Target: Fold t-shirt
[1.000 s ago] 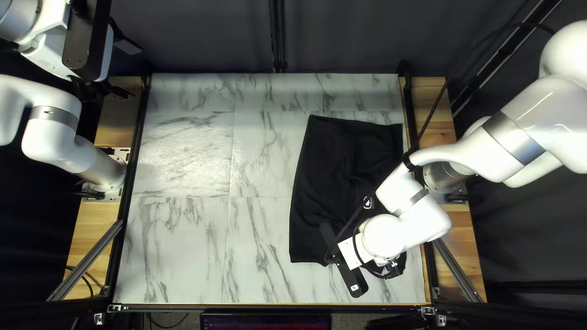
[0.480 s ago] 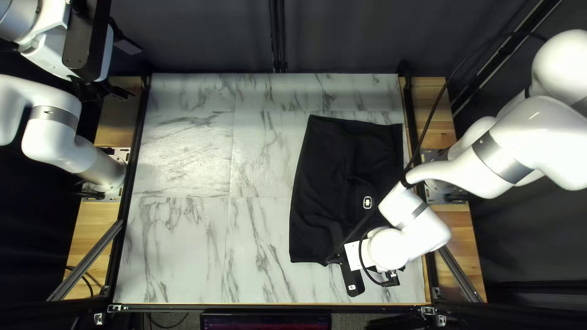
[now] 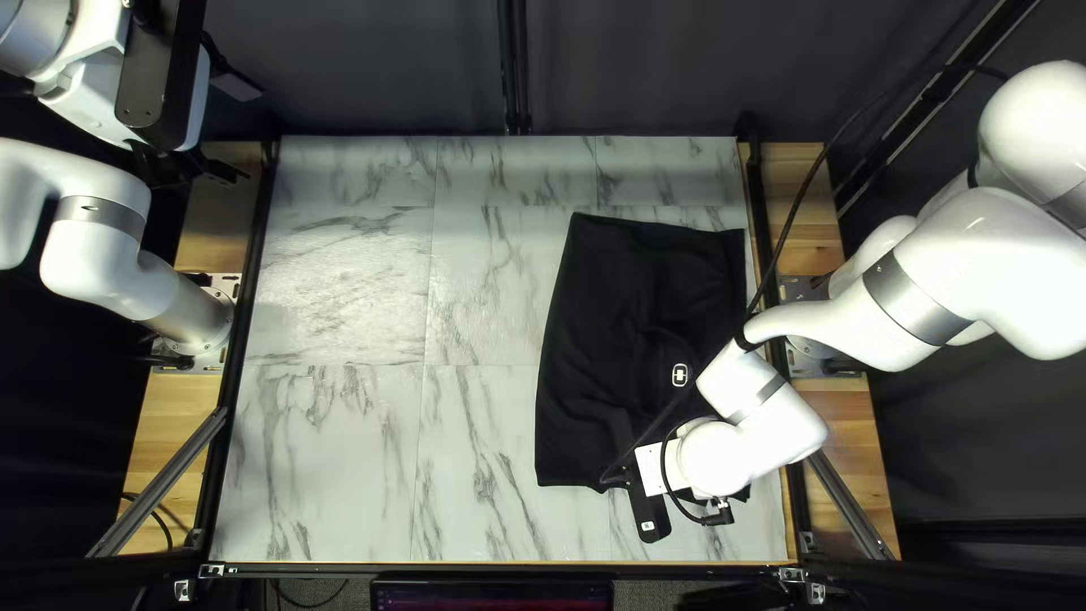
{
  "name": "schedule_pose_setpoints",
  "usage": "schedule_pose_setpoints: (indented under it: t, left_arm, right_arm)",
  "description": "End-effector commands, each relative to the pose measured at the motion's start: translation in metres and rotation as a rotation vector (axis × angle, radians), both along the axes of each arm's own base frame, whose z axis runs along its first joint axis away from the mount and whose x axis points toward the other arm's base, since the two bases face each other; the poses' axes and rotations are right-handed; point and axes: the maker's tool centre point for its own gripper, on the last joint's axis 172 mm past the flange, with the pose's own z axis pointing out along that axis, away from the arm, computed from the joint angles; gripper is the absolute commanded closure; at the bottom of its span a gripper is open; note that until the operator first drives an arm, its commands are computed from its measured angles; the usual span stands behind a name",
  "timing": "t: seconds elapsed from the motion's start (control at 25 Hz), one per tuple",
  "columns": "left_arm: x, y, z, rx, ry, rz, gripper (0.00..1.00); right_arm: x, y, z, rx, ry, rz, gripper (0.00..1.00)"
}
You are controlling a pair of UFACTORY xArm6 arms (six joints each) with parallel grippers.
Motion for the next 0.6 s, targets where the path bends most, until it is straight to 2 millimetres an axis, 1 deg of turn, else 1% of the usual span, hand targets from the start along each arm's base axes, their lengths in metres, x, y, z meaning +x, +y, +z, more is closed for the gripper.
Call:
schedule_pose_setpoints:
  t: [0.04,0.12,0.24,0.32,0.4,0.52,0.6]
  left_arm:
    - [0.0,0.0,0.0,0.0,0.0,0.0,0.0]
    - [0.0,0.0,0.0,0.0,0.0,0.0,0.0]
    - [0.0,0.0,0.0,0.0,0.0,0.0,0.0]
    - [0.0,0.0,0.0,0.0,0.0,0.0,0.0]
    - [0.0,0.0,0.0,0.0,0.0,0.0,0.0]
    - [0.0,0.0,0.0,0.0,0.0,0.0,0.0]
    - [0.0,0.0,0.0,0.0,0.0,0.0,0.0]
  right_arm:
    - [0.001,-0.003,0.0,-0.003,-0.001,-0.001,1.0]
    - [0.003,-0.005,0.005,-0.007,-0.003,-0.002,1.0]
    - [0.01,-0.007,0.024,-0.021,-0.01,-0.001,1.0]
    - [0.018,-0.013,0.044,-0.037,-0.02,0.001,1.0]
    - [0.024,-0.018,0.059,-0.054,-0.029,0.001,1.0]
    - [0.029,-0.025,0.076,-0.078,-0.037,0.0,1.0]
    - [0.032,-0.033,0.09,-0.098,-0.04,0.0,1.0]
